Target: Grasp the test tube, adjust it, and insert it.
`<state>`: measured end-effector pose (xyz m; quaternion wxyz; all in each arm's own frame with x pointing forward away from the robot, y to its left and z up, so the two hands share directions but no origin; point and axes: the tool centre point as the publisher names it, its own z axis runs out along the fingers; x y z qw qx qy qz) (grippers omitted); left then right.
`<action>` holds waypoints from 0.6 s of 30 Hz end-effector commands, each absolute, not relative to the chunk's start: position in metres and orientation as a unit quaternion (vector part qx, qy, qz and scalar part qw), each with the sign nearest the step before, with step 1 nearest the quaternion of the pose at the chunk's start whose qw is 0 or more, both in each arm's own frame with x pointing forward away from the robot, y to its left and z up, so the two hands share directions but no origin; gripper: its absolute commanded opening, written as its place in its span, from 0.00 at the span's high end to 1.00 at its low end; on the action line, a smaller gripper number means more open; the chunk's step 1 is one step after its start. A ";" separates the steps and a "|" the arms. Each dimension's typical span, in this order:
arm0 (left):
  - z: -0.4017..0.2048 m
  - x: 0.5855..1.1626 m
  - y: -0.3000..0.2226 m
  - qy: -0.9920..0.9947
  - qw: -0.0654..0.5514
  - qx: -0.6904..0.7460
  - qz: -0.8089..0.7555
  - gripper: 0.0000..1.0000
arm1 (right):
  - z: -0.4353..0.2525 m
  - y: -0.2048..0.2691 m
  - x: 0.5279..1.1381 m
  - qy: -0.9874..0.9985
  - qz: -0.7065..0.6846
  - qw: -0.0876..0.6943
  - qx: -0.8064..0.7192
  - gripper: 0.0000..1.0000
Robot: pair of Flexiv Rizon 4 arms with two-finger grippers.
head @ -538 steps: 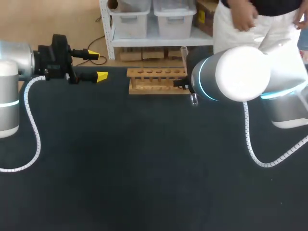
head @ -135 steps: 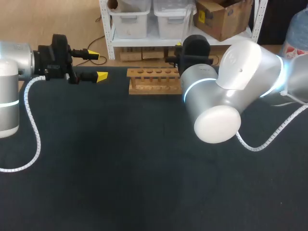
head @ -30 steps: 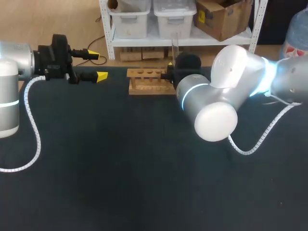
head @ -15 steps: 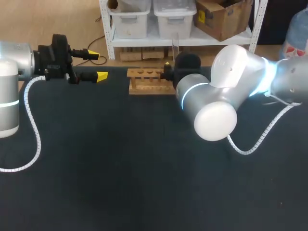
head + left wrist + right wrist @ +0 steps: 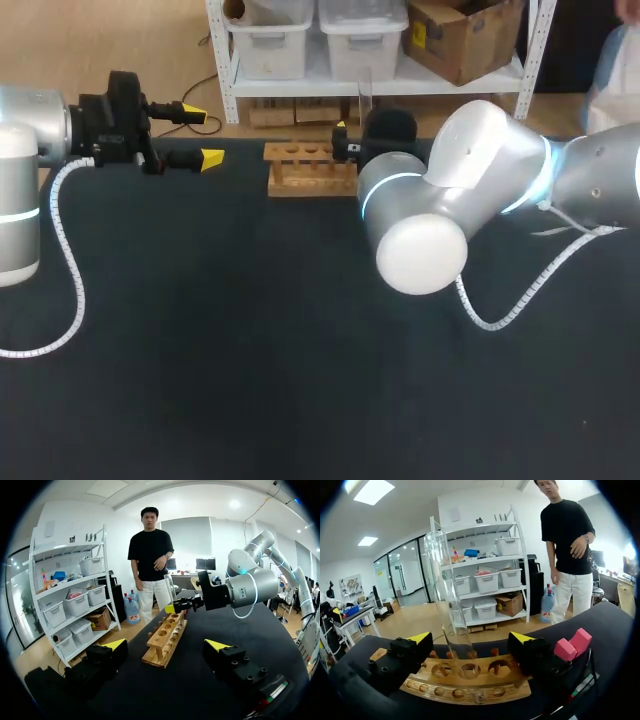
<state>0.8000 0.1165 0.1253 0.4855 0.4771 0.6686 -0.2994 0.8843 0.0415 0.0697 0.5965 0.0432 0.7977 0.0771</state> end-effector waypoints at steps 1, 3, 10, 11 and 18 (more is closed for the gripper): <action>0.124 0.799 0.117 0.667 0.489 0.476 -0.299 0.00 | 0.072 0.040 0.876 0.795 0.083 0.600 0.041 0.00; 0.124 0.799 0.117 0.667 0.489 0.476 -0.299 0.00 | 0.074 0.041 0.875 0.794 0.085 0.601 0.040 0.00; 0.124 0.799 0.117 0.667 0.489 0.476 -0.299 0.00 | 0.088 0.041 0.868 0.786 0.092 0.611 0.031 0.00; 0.124 0.799 0.117 0.667 0.489 0.476 -0.299 0.00 | 0.090 0.041 0.867 0.785 0.092 0.612 0.028 0.00; 0.124 0.799 0.117 0.667 0.489 0.476 -0.299 0.00 | 0.101 0.038 0.860 0.782 0.095 0.616 0.008 0.00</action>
